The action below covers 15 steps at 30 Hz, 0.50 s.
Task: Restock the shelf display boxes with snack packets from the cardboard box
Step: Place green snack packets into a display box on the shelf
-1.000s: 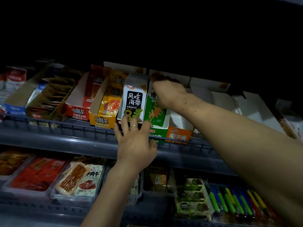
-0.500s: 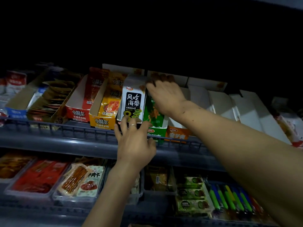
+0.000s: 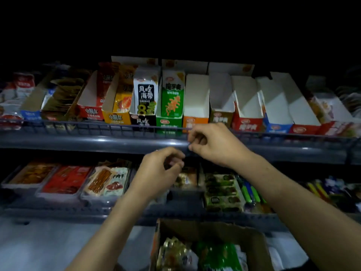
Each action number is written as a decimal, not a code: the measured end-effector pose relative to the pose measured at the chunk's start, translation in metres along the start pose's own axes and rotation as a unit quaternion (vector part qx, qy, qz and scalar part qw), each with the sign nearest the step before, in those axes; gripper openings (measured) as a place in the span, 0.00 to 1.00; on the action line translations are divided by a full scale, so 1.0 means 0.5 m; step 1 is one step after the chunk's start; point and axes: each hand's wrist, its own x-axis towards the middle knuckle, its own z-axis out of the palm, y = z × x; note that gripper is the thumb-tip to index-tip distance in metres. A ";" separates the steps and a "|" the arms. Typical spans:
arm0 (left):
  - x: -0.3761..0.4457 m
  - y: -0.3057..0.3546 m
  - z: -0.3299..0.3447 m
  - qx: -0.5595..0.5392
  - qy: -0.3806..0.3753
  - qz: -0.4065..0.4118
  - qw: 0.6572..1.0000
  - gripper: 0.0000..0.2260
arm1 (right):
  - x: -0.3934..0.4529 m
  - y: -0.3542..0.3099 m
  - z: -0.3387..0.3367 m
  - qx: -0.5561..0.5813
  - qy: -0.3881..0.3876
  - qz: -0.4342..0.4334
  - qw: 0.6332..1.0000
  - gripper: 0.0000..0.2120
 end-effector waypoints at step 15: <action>-0.266 -0.099 0.203 0.087 -0.234 -0.189 0.950 0.06 | -0.464 0.246 0.402 0.143 -0.209 0.309 0.917 0.04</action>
